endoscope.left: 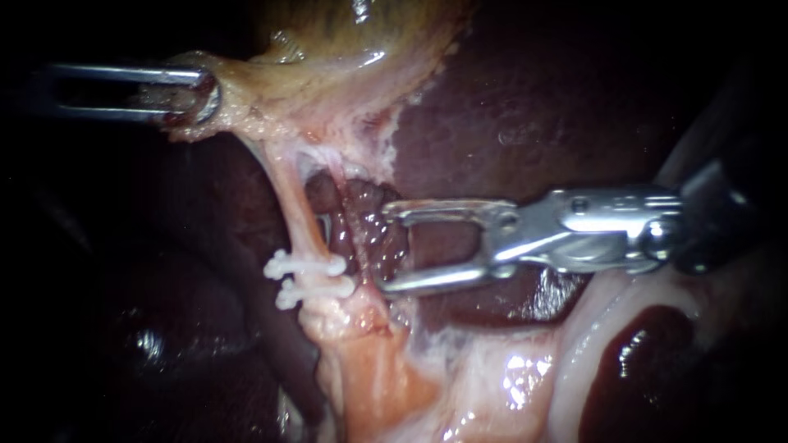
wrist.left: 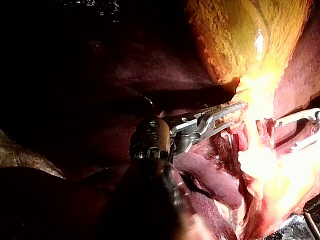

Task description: Going back second clip left tube

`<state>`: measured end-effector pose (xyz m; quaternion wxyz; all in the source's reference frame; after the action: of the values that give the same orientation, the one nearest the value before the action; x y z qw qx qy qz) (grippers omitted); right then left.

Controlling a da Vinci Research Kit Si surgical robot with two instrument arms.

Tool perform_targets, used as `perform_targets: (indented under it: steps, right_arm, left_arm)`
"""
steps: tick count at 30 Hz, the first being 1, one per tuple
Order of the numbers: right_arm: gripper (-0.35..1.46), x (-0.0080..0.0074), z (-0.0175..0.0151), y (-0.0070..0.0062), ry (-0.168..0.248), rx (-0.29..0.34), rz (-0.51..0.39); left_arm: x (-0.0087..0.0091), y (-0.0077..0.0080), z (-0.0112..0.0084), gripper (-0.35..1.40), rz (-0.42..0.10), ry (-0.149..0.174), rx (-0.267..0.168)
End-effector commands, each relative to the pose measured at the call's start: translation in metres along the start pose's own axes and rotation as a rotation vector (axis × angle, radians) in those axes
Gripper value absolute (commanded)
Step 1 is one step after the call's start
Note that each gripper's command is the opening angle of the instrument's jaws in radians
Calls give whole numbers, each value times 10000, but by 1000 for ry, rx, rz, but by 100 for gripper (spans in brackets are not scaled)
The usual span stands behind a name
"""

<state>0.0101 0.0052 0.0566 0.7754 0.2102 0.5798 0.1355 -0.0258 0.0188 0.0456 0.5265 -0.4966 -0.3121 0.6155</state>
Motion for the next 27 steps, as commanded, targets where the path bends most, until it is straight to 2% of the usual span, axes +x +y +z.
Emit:
perform_targets:
  steps: [1,3,8,16,22,27]
  right_arm:
    - [50,-2,-8,-1,-14,4,-7]
    - [50,-7,-25,-1,-36,0,-20]
    - [50,-16,-47,2,-44,-9,-18]
    - [50,-16,-47,1,-44,-11,-18]
    - [50,-16,-47,1,-44,-11,-18]
    - [50,-16,-47,0,-44,-8,-18]
  left_arm:
    - [0,-1,1,-35,0,1,1]
    - [0,-2,1,-35,0,1,1]
    - [1,-4,5,-35,0,2,3]
    - [-3,-14,23,-35,4,8,9]
    - [-14,-22,41,-35,11,15,10]
    - [-25,-26,60,-35,25,-6,8]
